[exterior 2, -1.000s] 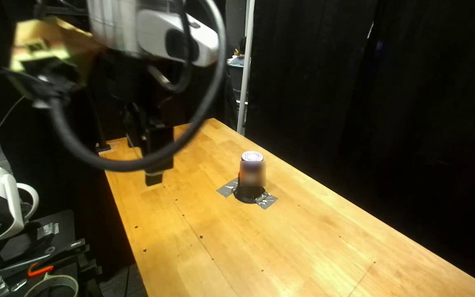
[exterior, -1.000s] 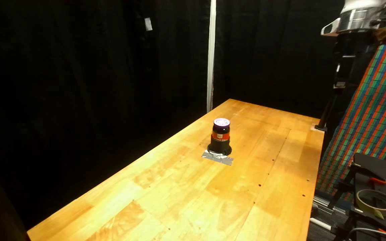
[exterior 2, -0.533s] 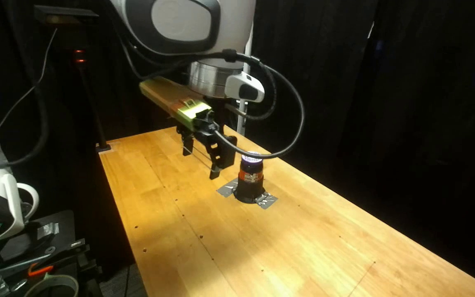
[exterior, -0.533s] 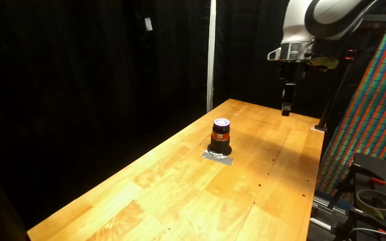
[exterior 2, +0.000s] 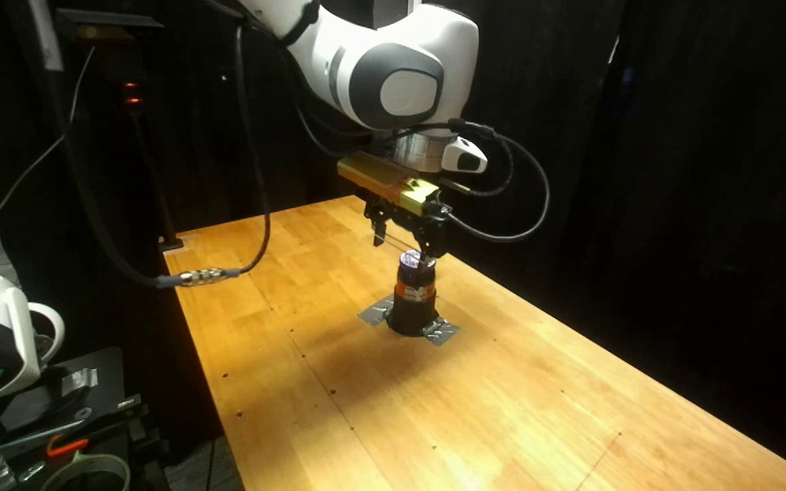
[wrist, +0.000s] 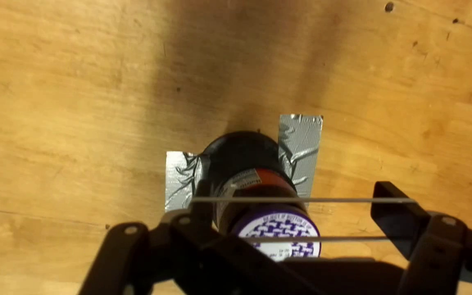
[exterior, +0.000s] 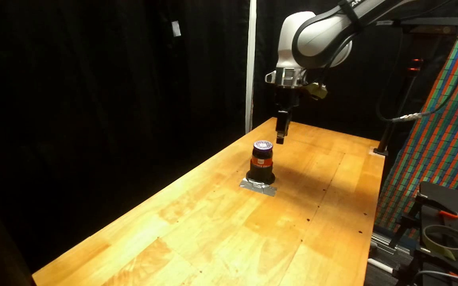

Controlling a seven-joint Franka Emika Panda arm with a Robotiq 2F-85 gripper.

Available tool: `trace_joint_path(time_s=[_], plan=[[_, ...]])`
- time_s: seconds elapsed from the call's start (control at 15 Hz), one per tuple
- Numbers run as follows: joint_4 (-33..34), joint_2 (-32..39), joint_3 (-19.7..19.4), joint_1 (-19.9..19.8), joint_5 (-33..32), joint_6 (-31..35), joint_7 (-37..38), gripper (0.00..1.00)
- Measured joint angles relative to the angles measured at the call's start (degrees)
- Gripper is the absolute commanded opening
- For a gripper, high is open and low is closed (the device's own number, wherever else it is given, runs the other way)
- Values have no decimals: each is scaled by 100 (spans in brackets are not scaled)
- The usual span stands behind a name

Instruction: Put the elastic around the bottle

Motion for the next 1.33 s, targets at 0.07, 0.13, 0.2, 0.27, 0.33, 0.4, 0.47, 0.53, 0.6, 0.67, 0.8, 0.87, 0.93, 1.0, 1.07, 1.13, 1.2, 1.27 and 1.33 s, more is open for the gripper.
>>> trace_joint_path(time_s=[0.07,0.13,0.2,0.27,0.33,0.4,0.47,0.53,0.6,0.67,0.8,0.87,0.93,1.0,1.07,1.13,1.2,1.27,1.33], plan=[[250,206,42,-19,-7,-1,0,100],[471,385,77,-33,-14,-1,0,100],[667,548,107,-47,-23,-1,0,100],[838,691,130,-56,-50,-1,3,100],[983,816,142,-58,-79,-1,7,100],[1112,930,150,-58,-108,0,13,100],[1226,1030,157,-58,-152,1,24,100],[1327,1122,165,-58,-199,3,42,100],[1421,1205,174,-57,-248,3,72,100],[1504,1278,179,-53,-309,5,115,100],[1640,1383,195,-43,-402,3,194,100],[1686,1412,203,-38,-432,2,224,100],[1729,1444,213,-36,-444,3,244,100],[1761,1481,222,-35,-455,5,260,100],[1785,1521,226,-34,-467,14,272,100],[1803,1560,231,-34,-477,20,283,100],[1827,1607,238,-34,-486,21,293,100],[1849,1654,244,-34,-498,21,303,100],[1866,1697,250,-33,-514,21,321,100]])
